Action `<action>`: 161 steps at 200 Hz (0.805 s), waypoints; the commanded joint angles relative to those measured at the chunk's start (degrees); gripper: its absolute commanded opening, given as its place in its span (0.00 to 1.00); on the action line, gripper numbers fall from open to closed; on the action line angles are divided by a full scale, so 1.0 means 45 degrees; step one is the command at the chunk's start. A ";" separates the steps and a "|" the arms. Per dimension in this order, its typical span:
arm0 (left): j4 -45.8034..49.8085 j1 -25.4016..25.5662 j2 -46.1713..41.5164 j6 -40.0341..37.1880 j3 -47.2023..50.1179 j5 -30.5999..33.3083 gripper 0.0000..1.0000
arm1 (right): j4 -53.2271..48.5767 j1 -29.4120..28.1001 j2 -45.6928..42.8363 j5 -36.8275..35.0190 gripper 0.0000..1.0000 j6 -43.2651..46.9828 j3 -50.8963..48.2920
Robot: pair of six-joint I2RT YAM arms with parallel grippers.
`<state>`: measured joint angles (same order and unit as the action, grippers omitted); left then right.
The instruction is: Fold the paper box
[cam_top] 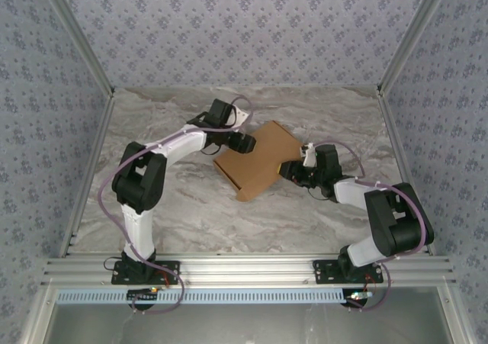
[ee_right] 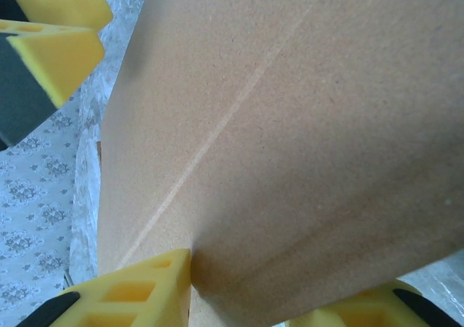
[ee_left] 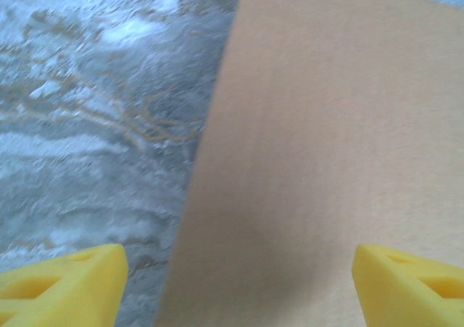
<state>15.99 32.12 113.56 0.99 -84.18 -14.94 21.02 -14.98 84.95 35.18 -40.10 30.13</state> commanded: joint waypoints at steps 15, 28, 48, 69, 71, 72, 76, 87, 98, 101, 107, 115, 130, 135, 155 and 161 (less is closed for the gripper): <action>0.0842 0.0652 0.0356 -0.1281 -0.0480 0.1108 0.81 | -0.0703 0.0088 -0.0165 -0.0212 0.37 0.0355 0.0155; 0.1104 0.0791 0.0606 -0.1449 -0.0560 0.1624 0.81 | -0.0782 0.0106 -0.0152 -0.0223 0.36 0.0375 0.0170; 0.1248 0.0917 0.0825 -0.1558 -0.0514 0.1959 0.81 | -0.0837 0.0126 -0.0161 -0.0350 0.35 0.0404 0.0142; 0.1329 0.1060 0.1055 -0.1684 -0.0400 0.2255 0.81 | -0.0954 0.0180 -0.0072 -0.0607 0.34 0.0453 0.0069; 0.1344 0.1064 0.1084 -0.1700 -0.0406 0.2316 0.81 | -0.0958 0.0198 -0.0060 -0.0634 0.34 0.0453 0.0064; 0.1357 0.1084 0.1108 -0.1693 -0.0410 0.2330 0.81 | -0.0958 0.0192 -0.0045 -0.0652 0.34 0.0453 0.0044; 0.1411 0.1116 0.1181 -0.1709 -0.0414 0.2402 0.81 | -0.0935 0.0206 -0.0015 -0.0697 0.33 0.0458 0.0016; 0.1555 0.1168 0.1402 -0.1726 -0.0443 0.2579 0.81 | -0.0884 0.0278 0.0100 -0.0747 0.33 0.0424 -0.0082; 0.1677 0.1228 0.1545 -0.1794 -0.0453 0.2817 0.81 | -0.0777 0.0336 0.0203 -0.0766 0.32 0.0395 -0.0186; 0.1708 0.1240 0.1574 -0.1819 -0.0455 0.2888 0.81 | -0.0748 0.0350 0.0249 -0.0776 0.32 0.0395 -0.0220; 0.1739 0.1270 0.1598 -0.1858 -0.0453 0.3005 0.81 | -0.0684 0.0376 0.0326 -0.0803 0.32 0.0376 -0.0259; 0.1762 0.1309 0.1605 -0.1881 -0.0443 0.3139 0.81 | -0.0623 0.0414 0.0424 -0.0806 0.31 0.0375 -0.0306; 0.1745 0.1345 0.1529 -0.1863 -0.0475 0.3257 0.81 | -0.0440 0.0477 0.0677 -0.0788 0.30 0.0350 -0.0364; 0.1715 0.1345 0.1476 -0.1826 -0.0490 0.3279 0.81 | -0.0386 0.0489 0.0783 -0.0790 0.29 0.0348 -0.0364; 0.1642 0.1339 0.1181 -0.1653 -0.0712 0.3320 0.81 | -0.0147 0.0498 0.1183 -0.0733 0.27 0.0298 -0.0384; 0.1624 0.1335 0.1092 -0.1600 -0.0809 0.3325 0.81 | -0.0059 0.0498 0.1282 -0.0709 0.26 0.0287 -0.0395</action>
<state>18.35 38.41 117.16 -5.56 -87.09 -3.60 21.26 -13.43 87.99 33.93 -39.48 29.76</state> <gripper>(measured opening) 0.812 0.276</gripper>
